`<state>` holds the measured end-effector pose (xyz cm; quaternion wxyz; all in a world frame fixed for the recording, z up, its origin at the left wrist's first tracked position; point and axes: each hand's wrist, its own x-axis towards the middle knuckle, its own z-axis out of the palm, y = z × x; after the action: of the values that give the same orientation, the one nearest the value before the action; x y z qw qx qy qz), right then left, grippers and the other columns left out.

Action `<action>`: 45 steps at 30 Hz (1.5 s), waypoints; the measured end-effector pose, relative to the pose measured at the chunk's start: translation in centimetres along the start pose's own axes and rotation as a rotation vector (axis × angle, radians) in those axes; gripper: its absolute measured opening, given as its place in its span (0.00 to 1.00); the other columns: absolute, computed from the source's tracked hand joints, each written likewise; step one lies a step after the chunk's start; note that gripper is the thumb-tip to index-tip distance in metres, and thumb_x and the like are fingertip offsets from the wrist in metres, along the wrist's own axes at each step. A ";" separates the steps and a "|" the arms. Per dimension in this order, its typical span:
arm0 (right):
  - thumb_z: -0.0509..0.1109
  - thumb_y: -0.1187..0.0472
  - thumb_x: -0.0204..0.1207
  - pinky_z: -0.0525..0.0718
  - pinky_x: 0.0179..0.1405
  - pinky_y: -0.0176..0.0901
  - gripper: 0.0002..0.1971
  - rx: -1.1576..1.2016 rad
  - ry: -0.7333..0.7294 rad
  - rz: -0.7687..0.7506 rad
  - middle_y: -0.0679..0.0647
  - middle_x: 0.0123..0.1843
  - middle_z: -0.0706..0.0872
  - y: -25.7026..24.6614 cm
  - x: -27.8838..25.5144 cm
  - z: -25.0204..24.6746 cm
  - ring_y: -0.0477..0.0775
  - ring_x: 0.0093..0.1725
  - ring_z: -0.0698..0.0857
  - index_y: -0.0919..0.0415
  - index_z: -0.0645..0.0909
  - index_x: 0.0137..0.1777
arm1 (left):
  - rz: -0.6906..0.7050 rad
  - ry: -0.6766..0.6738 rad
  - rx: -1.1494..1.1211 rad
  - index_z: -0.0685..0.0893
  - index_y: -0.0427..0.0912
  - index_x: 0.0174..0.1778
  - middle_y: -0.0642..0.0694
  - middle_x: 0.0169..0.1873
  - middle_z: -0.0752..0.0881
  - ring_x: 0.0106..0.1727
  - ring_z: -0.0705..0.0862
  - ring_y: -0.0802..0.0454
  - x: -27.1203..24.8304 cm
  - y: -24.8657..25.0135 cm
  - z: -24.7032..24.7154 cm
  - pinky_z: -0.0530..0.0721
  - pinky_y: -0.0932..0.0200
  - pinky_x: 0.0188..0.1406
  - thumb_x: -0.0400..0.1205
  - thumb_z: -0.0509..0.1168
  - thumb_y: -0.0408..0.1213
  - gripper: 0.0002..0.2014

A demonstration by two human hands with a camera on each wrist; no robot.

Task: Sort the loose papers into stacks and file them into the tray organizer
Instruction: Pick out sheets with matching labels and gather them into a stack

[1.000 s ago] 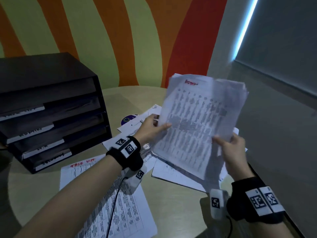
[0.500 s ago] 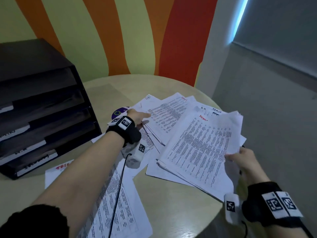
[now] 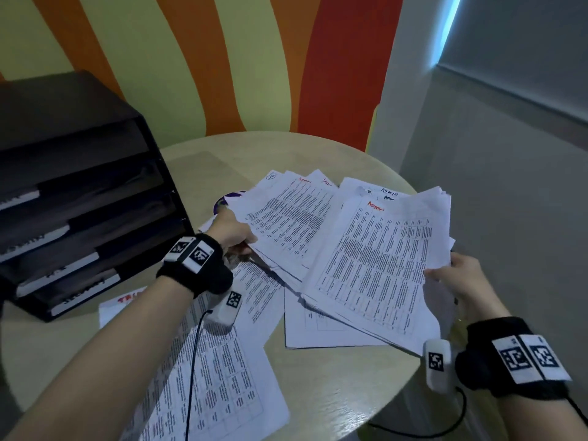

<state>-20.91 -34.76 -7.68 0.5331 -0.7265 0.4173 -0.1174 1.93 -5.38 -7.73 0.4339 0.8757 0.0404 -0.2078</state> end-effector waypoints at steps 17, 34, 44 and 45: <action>0.64 0.81 0.76 0.77 0.50 0.51 0.11 -0.011 -0.019 -0.037 0.63 0.49 0.83 0.5 -0.6 0.9 0.62 0.49 0.80 0.67 0.79 0.52 | 0.192 0.182 0.754 0.69 0.32 0.70 0.36 0.67 0.74 0.68 0.73 0.38 -1.2 -2.2 -1.2 0.77 0.46 0.61 0.67 0.76 0.64 0.47; 0.64 0.81 0.77 0.78 0.49 0.51 0.09 -0.035 -0.012 -0.040 0.60 0.44 0.84 0.8 0.3 1.4 0.62 0.47 0.81 0.69 0.80 0.49 | 0.281 0.197 0.623 0.78 0.34 0.45 0.37 0.52 0.83 0.52 0.82 0.38 2.8 0.0 0.8 0.77 0.55 0.38 0.73 0.78 0.41 0.18; 0.65 0.80 0.77 0.81 0.50 0.54 0.09 -0.035 -0.037 -0.056 0.57 0.41 0.84 1.0 0.5 1.3 0.64 0.48 0.83 0.68 0.81 0.50 | 0.248 0.116 -0.035 0.76 0.40 0.36 0.47 0.26 0.73 0.26 0.71 0.50 3.6 0.2 -0.5 0.67 0.61 0.24 0.83 0.63 0.30 0.09; 0.65 0.80 0.77 0.81 0.51 0.54 0.10 -0.035 -0.037 -0.055 0.57 0.42 0.85 0.9 0.4 1.3 0.64 0.49 0.83 0.67 0.82 0.50 | 0.236 0.125 -0.089 0.77 0.40 0.35 0.48 0.25 0.72 0.25 0.72 0.49 3.6 0.1 -0.8 0.68 0.62 0.25 0.82 0.66 0.29 0.10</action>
<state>-20.33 -34.24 -9.12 0.5244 -0.7491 0.3891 -0.1113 5.44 -5.21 -8.69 0.4902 0.8656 -0.0266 -0.0985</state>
